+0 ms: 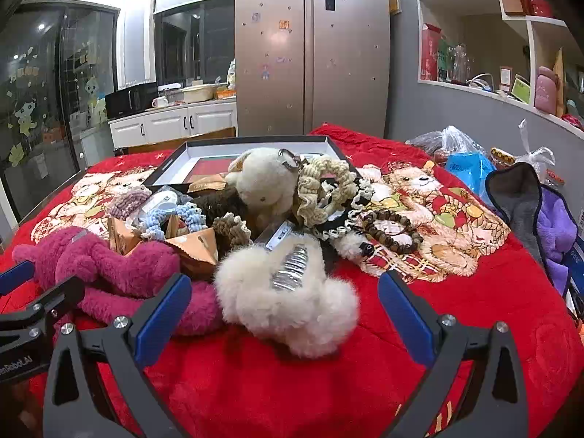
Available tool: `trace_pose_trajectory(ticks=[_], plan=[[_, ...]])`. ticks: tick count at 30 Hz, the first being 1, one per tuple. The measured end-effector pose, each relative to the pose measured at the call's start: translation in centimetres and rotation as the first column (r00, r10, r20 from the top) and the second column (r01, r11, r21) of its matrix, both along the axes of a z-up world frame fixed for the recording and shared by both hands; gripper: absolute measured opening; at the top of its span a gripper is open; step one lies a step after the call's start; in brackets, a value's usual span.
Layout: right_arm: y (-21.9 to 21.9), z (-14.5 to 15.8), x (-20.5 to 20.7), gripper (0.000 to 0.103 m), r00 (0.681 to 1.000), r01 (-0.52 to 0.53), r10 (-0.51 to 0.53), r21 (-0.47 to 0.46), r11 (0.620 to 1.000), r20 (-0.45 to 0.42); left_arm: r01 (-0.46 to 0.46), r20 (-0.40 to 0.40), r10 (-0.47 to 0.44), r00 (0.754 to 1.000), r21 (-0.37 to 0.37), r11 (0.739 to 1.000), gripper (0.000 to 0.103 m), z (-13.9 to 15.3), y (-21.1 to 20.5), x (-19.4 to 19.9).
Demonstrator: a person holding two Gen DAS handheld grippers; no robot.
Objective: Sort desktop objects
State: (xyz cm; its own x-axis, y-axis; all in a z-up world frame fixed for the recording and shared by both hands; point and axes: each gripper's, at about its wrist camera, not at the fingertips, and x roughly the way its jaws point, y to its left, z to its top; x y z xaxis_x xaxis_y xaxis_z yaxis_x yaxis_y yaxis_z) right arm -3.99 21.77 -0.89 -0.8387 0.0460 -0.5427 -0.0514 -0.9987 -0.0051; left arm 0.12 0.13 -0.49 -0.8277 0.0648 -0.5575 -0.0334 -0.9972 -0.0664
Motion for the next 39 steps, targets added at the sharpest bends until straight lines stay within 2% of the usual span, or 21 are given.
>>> trace_pose_trajectory(ticks=[5, 8, 14, 21, 23, 26, 29, 33, 34, 37, 39], plan=[[0.0, 0.1, 0.1, 0.103, 1.000, -0.004, 0.004, -0.003, 1.000, -0.005, 0.011, -0.008, -0.011, 1.000, -0.006, 1.000, 0.103, 0.1, 0.2, 0.1], [0.3, 0.1, 0.1, 0.103, 1.000, 0.000, 0.000, -0.016, 1.000, -0.007, -0.012, -0.003, 0.012, 1.000, -0.022, 1.000, 0.103, 0.1, 0.2, 0.0], [0.4, -0.2, -0.6, 0.099, 0.999, -0.042, 0.043, -0.048, 0.998, 0.033, -0.024, 0.003, 0.024, 1.000, -0.010, 1.000, 0.103, 0.0, -0.1, -0.1], [0.4, -1.3, -2.2, 0.092, 0.991, -0.066, 0.074, -0.077, 0.995, 0.113, -0.029, 0.127, 0.030, 0.991, -0.004, 1.000, 0.103, -1.4, -0.5, -2.4], [0.6, -1.6, -2.6, 0.086, 0.987, -0.074, 0.087, -0.097, 0.993, 0.135, -0.031, 0.134, 0.034, 0.990, -0.022, 0.999, 0.103, -1.5, -0.3, -2.6], [0.8, -2.3, -3.4, 0.084, 0.980, -0.072, 0.093, -0.123, 0.990, 0.178, -0.037, 0.127, 0.042, 0.991, -0.041, 0.998, 0.103, -1.5, -0.2, -2.9], [1.2, -3.0, -4.2, 0.076, 0.970, -0.053, 0.084, -0.141, 0.989, 0.228, -0.049, 0.154, 0.055, 0.987, -0.043, 0.998, 0.103, -1.7, -0.4, -3.6], [1.8, -4.1, -5.1, 0.073, 0.954, -0.030, 0.079, -0.174, 0.984, 0.288, -0.053, 0.241, 0.051, 0.969, 0.003, 0.999, 0.103, -2.9, -1.2, -4.8], [1.9, -4.1, -5.2, 0.072, 0.953, -0.027, 0.079, -0.179, 0.984, 0.293, -0.060, 0.308, 0.045, 0.950, 0.039, 0.997, 0.103, -3.9, -1.8, -5.7], [1.9, -4.3, -5.2, 0.071, 0.953, -0.025, 0.078, -0.181, 0.983, 0.294, -0.058, 0.315, 0.044, 0.948, 0.034, 0.998, 0.103, -4.2, -2.0, -6.0], [1.8, -4.3, -5.2, 0.071, 0.950, -0.023, 0.074, -0.169, 0.985, 0.303, -0.057, 0.324, 0.053, 0.945, 0.003, 0.998, 0.103, -4.3, -1.5, -6.1]])
